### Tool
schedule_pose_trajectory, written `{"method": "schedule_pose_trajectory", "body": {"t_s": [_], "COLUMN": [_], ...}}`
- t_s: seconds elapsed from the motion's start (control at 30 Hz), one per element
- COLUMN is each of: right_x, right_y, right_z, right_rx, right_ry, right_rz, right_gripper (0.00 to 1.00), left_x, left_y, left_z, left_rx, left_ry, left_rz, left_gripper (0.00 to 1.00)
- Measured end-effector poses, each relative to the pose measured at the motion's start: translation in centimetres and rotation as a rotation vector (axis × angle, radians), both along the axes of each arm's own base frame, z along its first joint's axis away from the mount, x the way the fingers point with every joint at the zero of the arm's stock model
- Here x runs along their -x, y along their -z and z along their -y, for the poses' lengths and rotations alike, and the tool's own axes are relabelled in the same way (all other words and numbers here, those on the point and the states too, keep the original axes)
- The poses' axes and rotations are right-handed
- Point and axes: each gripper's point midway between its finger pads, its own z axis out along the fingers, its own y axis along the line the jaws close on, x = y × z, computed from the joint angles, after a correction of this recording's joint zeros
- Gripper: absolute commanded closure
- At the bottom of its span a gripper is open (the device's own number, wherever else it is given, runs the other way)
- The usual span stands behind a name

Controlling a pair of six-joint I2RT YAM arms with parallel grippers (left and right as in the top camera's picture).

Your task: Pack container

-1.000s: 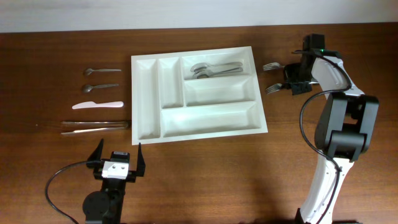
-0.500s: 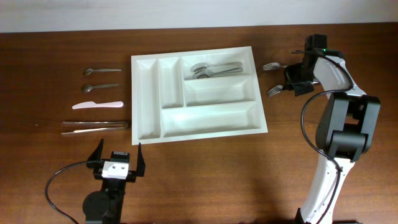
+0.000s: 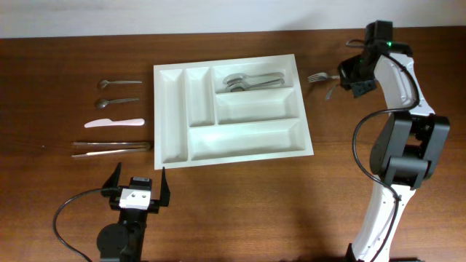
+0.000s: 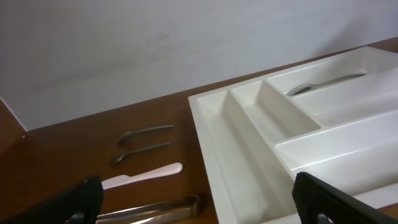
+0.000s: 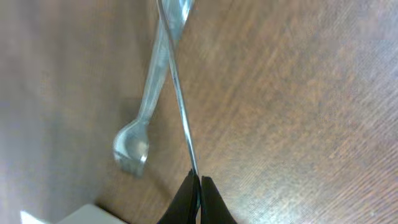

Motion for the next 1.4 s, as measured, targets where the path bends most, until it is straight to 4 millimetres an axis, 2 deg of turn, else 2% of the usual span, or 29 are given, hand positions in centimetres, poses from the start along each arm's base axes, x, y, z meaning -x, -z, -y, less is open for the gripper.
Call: {"method": "schedule_pose_trajectory", "body": {"t_s": [1.0, 1.03, 1.1, 1.17, 1.3, 1.4], "right_x": [2.5, 2.5, 2.4, 2.2, 1.8, 1.0], "right_y": [1.2, 1.2, 1.2, 1.2, 1.6, 2.8], "right_z": [0.7, 0.8, 1.0, 1.1, 1.2, 0.9], "right_rx": [0.053, 0.057, 0.068, 0.079, 0.084, 0.069], "right_ry": [-0.001, -0.001, -0.001, -0.013, -0.023, -0.035], "right_rz": [-0.109, -0.110, -0.105, -0.096, -0.086, -0.073], "right_gripper": [0.96, 0.94, 0.73, 0.70, 0.69, 0.69], "left_x": [0.0, 0.0, 0.0, 0.0, 0.0, 0.0], "left_y": [0.0, 0.0, 0.0, 0.0, 0.0, 0.0], "left_z": [0.0, 0.0, 0.0, 0.0, 0.0, 0.0], "left_rx": [0.000, 0.000, 0.000, 0.000, 0.000, 0.000], "left_ry": [0.000, 0.000, 0.000, 0.000, 0.000, 0.000], "left_rz": [0.000, 0.000, 0.000, 0.000, 0.000, 0.000], "left_gripper": [0.01, 0.01, 0.01, 0.01, 0.01, 0.01]}}
